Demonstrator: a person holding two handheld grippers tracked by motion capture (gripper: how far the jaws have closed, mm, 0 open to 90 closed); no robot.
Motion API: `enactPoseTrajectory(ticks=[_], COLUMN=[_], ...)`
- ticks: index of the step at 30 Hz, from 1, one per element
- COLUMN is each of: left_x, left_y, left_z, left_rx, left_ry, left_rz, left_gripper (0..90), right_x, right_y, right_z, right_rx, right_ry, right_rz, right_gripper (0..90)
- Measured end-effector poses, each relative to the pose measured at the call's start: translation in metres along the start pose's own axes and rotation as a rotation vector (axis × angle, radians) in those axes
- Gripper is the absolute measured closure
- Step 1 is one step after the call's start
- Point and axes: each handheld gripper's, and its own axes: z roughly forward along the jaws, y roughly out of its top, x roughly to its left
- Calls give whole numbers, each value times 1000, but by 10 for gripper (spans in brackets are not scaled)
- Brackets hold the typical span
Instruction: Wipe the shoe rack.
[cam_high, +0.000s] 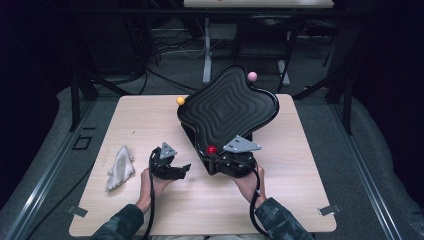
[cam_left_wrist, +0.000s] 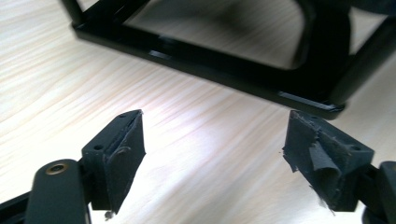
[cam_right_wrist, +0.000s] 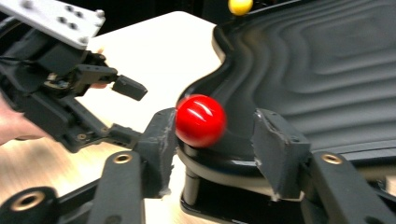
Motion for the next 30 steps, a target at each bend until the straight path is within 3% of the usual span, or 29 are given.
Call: enactPoseTrajectory(ticks=[2,7,11,15,16,17,18,20,24,30], left_x=[4,6,7,9,9,9,8,9,9,11], left_y=[-1,0,2,3,3,3,3,3,3,4], left_z=[0,0,-1,-1,-1,-1,-1,-1,-1,-4], left_rx=[2,-6,-12,-13,-15,-12,-11,-12,-10,-35], left_ry=[6,10,6,4,5,3,3,3,1,17], left_rz=[-16,-25,-34,-50,-56,-55,-54,-50,-59,-70], left_gripper=[187,173,171,168,167,167,166,165,162,157], right_x=[3,8,5,7,7,9,9,7,6,-6], right_y=[2,2,1,1,1,1,0,-1,-1,-8], right_z=[6,18,20,22,23,25,27,30,26,10], right_rx=[13,34,18,32,45,61,66,36,60,77], right_ry=[15,-6,29,-6,21,-41,-42,16,-9,-23], right_rz=[-7,-14,-5,-11,-13,-18,-16,-8,-23,-23], right_gripper=[521,586,591,571,568,578,586,595,598,598])
